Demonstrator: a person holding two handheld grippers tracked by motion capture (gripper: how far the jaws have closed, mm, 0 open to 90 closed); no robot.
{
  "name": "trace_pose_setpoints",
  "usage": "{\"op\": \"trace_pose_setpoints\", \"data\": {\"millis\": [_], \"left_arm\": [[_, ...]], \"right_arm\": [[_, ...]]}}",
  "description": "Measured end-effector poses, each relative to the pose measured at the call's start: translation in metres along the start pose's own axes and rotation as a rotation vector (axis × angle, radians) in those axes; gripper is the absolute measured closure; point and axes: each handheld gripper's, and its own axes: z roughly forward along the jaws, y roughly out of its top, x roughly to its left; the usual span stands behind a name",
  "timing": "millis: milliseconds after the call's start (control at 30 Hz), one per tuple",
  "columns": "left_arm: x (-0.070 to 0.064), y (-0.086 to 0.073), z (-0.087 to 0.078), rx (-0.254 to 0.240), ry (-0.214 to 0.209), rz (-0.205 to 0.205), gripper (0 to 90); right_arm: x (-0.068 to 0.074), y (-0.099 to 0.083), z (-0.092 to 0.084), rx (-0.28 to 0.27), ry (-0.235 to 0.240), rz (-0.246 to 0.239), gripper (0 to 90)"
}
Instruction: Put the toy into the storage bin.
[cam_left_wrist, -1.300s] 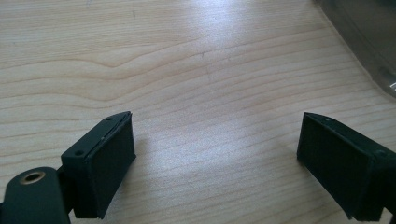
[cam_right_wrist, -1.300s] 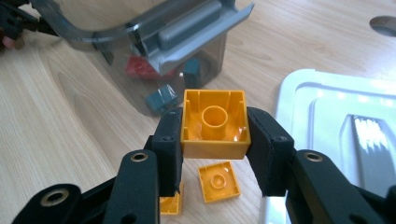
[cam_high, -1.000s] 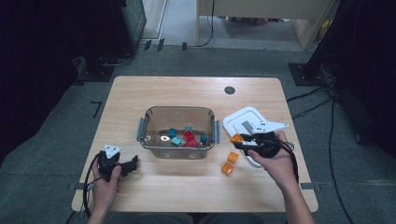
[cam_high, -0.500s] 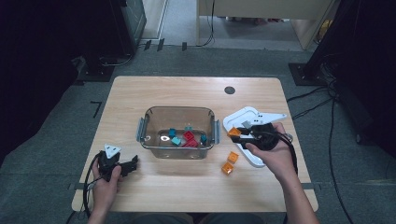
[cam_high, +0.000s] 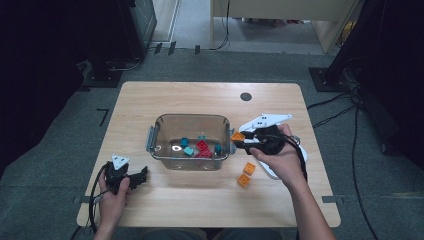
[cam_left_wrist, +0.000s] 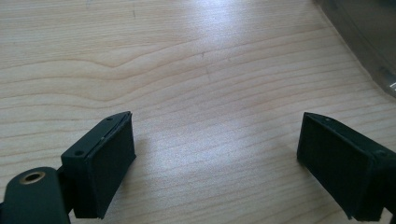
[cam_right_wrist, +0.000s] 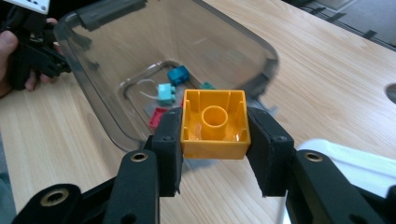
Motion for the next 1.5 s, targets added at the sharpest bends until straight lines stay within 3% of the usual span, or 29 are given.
{"op": "trace_pose_setpoints", "data": {"millis": [600, 833, 1233, 1500], "left_arm": [[0.000, 0.000, 0.000, -0.001, 0.000, 0.000, 11.1], [0.000, 0.000, 0.000, -0.001, 0.000, 0.001, 11.1], [0.000, 0.000, 0.000, -0.001, 0.000, 0.001, 11.1], [0.000, 0.000, 0.000, -0.001, 0.000, 0.001, 11.1]], "right_arm": [[0.025, 0.031, 0.054, 0.048, 0.070, -0.066, 59.8], [0.025, 0.033, 0.071, 0.096, 0.072, -0.053, 59.5], [0.024, 0.035, 0.071, 0.075, 0.072, -0.036, 56.8], [0.025, 0.031, 0.056, 0.044, 0.067, -0.026, 54.5]]}}
